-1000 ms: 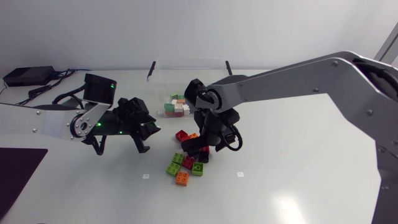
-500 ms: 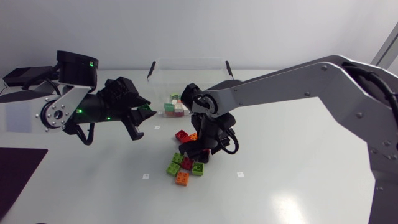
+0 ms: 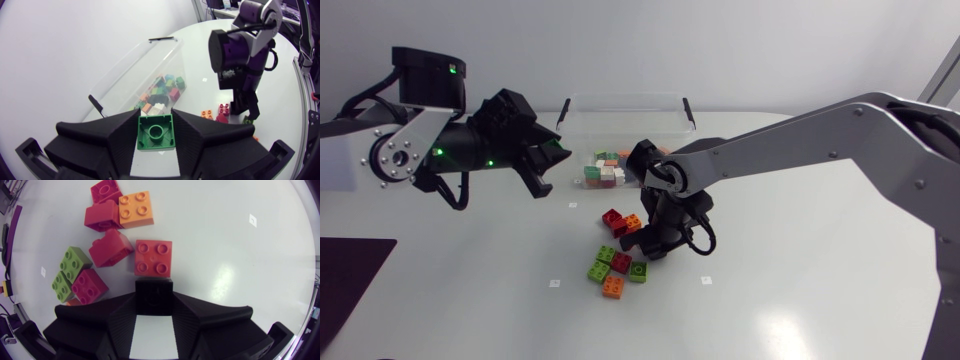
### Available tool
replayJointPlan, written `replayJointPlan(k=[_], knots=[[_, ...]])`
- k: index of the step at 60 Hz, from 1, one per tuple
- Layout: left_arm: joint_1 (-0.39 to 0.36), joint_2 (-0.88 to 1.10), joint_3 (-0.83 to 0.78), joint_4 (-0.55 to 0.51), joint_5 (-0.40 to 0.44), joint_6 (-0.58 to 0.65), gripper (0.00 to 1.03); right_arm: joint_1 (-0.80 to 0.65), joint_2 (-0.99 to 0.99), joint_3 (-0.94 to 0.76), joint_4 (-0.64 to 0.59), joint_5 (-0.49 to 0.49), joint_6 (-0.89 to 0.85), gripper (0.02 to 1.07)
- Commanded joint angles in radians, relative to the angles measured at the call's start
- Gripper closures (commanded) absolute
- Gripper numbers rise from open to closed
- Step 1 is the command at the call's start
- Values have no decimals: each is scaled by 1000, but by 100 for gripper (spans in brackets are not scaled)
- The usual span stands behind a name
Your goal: Place the duplo bricks in the container
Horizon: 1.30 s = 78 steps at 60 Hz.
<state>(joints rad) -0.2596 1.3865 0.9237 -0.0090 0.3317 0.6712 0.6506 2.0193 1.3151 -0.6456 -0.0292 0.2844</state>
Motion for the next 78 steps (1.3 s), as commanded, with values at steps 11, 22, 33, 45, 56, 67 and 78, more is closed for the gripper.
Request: replayJointPlan(k=[11,22,33,45,56,67,78], knots=[[-13,91,149,14,-5,-82,76,-32,-125,-59,-3,15,-13,78],[-23,187,231,37,-23,-117,75,-60,-189,-14,-35,17,-27,78],[-32,289,316,60,-49,-136,75,-82,-212,65,-69,17,-36,78],[-32,399,395,93,-77,-179,75,-94,-208,147,-78,14,-45,78],[-32,480,489,103,-92,-255,75,-94,-191,220,-94,14,-45,78],[-27,516,543,144,-112,-340,73,-97,-179,274,-103,11,-45,78],[-3,537,586,147,-111,-421,15,-115,-145,352,-118,0,-45,78]])
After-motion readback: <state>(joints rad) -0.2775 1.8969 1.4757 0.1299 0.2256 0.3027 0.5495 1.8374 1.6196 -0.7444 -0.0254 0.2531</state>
